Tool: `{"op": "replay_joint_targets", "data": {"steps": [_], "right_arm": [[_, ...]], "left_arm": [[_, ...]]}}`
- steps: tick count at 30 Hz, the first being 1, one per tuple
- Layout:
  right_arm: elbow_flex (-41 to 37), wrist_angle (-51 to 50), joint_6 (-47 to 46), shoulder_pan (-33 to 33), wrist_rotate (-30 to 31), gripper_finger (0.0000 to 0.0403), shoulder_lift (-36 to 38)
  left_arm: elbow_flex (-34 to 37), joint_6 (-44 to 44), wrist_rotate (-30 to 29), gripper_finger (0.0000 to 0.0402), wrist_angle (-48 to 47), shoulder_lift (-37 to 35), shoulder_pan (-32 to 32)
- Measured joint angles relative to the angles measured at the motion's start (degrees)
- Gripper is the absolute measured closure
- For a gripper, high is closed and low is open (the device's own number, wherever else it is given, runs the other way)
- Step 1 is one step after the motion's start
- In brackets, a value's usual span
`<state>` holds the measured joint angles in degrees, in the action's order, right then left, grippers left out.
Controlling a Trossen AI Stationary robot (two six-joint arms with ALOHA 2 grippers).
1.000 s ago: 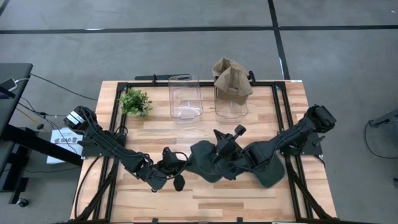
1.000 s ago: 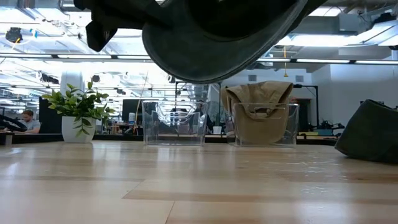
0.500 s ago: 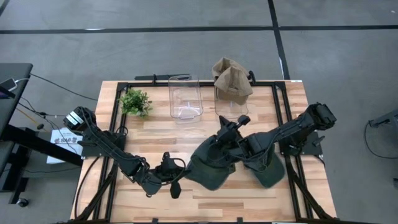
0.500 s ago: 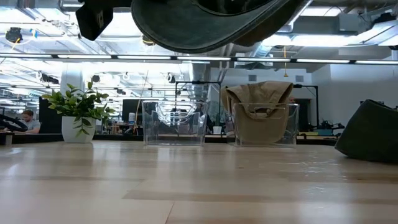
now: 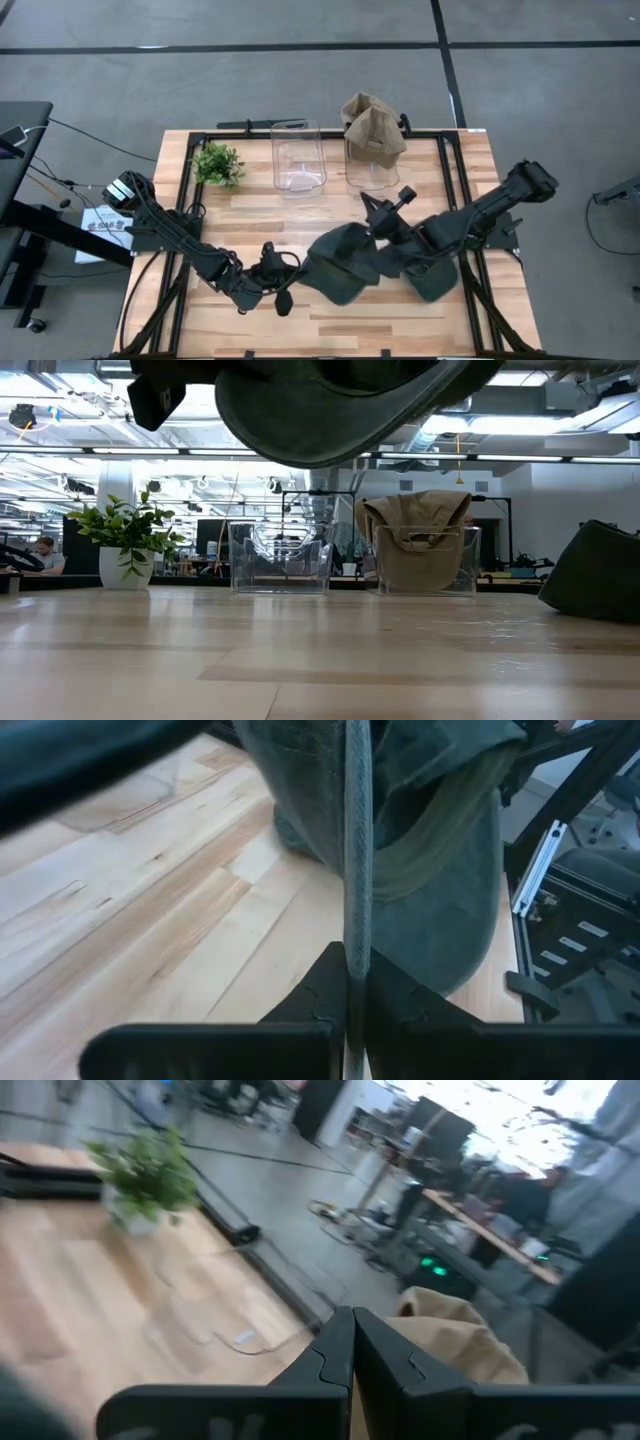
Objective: Pick & Place hat
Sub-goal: Put the left black cap into the left transparent bin
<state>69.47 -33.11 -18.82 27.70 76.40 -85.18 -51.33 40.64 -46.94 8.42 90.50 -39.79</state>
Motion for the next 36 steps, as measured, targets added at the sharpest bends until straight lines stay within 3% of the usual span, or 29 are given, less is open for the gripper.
{"op": "replay_joint_targets", "data": {"steps": [6,15,24,30,36], "right_arm": [[0.00,0.75,-0.13,3.46,-5.04,0.0403,4.38],[0.00,1.00,-2.59,5.29,-17.80,0.0391,9.32],[0.00,0.38,-5.32,2.34,-36.04,0.0261,9.00],[-0.02,-4.67,-12.07,1.51,-39.17,0.0188,9.47],[0.02,-12.60,-22.23,2.86,-38.86,0.0169,11.46]], "left_arm": [[0.00,0.02,-0.07,0.0389,-0.06,0.00,0.48],[0.02,-1.62,-0.23,0.0389,-0.22,0.00,0.59],[0.02,-7.27,-2.36,0.0389,-1.09,0.00,0.81],[0.02,-8.94,-4.17,0.0389,-1.09,0.00,1.06],[0.02,-7.61,-9.44,0.0389,-1.09,0.00,2.46]]}}
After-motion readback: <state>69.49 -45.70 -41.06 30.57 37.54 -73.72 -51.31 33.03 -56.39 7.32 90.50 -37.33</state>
